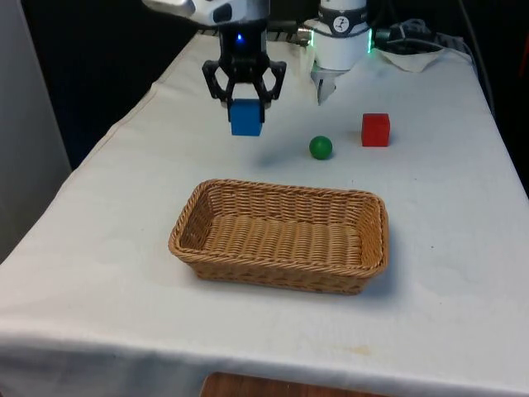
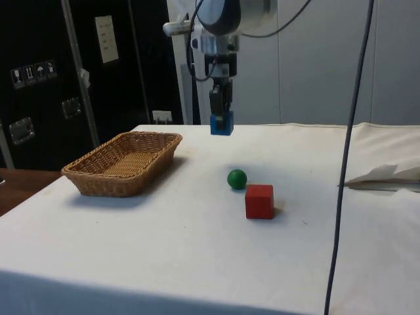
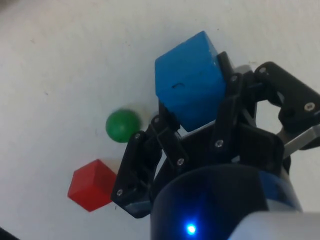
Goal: Place all non-red objects into the basket.
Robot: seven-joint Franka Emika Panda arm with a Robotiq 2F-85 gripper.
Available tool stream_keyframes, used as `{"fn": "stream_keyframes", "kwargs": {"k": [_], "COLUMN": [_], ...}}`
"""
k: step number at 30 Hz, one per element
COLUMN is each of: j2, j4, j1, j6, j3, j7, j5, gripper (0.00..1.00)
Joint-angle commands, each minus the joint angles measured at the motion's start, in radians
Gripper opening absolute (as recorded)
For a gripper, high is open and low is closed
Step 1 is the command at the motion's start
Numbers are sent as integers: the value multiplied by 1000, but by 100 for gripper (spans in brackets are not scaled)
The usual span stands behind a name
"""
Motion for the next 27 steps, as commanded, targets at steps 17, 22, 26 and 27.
{"fn": "stream_keyframes", "kwargs": {"k": [17,22,26,27], "j2": [-70,-62,-51,-46], "j4": [95,136,162,172], "j1": [8,8,8,8], "j6": [-147,-192,-214,-222], "j3": [-5,6,15,18], "j7": [71,91,98,100], "j5": [-74,-82,-77,-75], "gripper": [2,2,2,2]}}
